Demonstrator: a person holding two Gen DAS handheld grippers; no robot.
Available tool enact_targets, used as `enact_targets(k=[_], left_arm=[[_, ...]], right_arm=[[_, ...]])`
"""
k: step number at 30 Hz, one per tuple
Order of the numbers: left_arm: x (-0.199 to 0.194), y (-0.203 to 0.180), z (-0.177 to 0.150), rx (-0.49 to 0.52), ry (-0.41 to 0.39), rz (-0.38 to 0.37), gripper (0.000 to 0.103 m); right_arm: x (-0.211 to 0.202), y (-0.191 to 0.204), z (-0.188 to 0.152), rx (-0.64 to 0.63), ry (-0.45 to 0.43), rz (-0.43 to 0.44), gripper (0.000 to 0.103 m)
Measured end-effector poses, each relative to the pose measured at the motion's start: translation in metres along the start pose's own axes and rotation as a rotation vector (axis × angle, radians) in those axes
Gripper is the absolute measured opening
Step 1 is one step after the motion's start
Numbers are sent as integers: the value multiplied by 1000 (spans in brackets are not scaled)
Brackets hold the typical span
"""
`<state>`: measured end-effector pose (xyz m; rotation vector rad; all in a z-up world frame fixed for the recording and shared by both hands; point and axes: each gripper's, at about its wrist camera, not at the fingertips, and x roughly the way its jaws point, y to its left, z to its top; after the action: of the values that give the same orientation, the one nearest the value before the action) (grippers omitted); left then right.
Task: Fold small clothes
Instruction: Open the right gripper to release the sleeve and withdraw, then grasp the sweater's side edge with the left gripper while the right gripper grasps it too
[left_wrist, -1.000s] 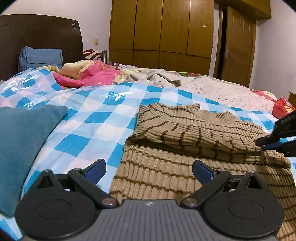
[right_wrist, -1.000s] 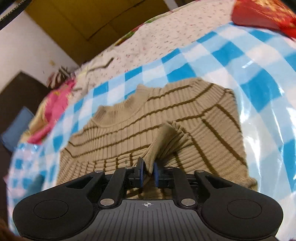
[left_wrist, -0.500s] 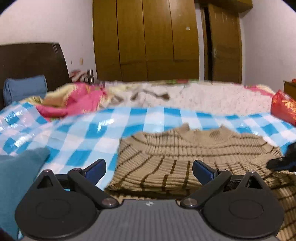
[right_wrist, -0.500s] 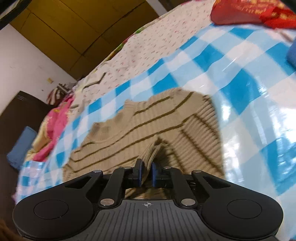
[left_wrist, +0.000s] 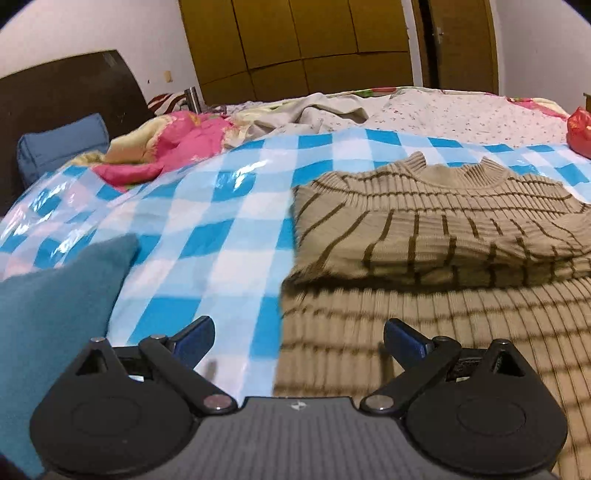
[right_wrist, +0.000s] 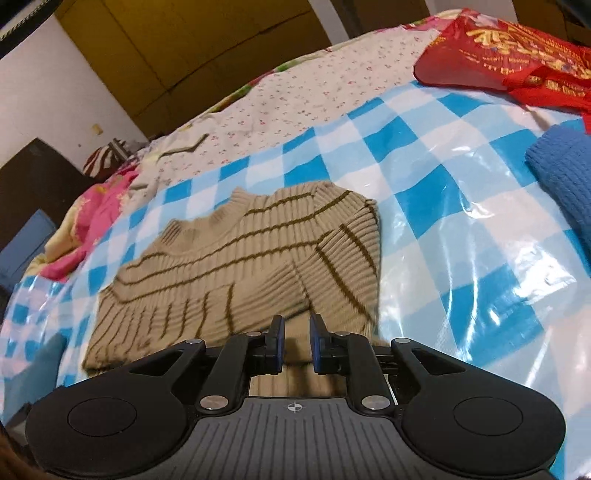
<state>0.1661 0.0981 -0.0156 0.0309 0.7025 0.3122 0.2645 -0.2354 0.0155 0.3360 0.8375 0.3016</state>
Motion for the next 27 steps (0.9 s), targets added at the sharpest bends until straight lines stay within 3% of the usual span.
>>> enact_targets(k=[10, 15, 22, 27], left_arm=[[-68, 36, -55, 11, 143, -146, 103], [-91, 42, -68, 35, 195, -210, 103], [-99, 50, -82, 51, 261, -258, 103], [-102, 56, -85, 32, 285, -284, 98]], right_arm=[[-70, -7, -57, -100, 157, 30, 17], [-101, -23, -92, -62, 268, 39, 22], [-116, -22, -131, -35, 405, 99, 22], [-115, -17, -146, -45, 453, 121, 22]])
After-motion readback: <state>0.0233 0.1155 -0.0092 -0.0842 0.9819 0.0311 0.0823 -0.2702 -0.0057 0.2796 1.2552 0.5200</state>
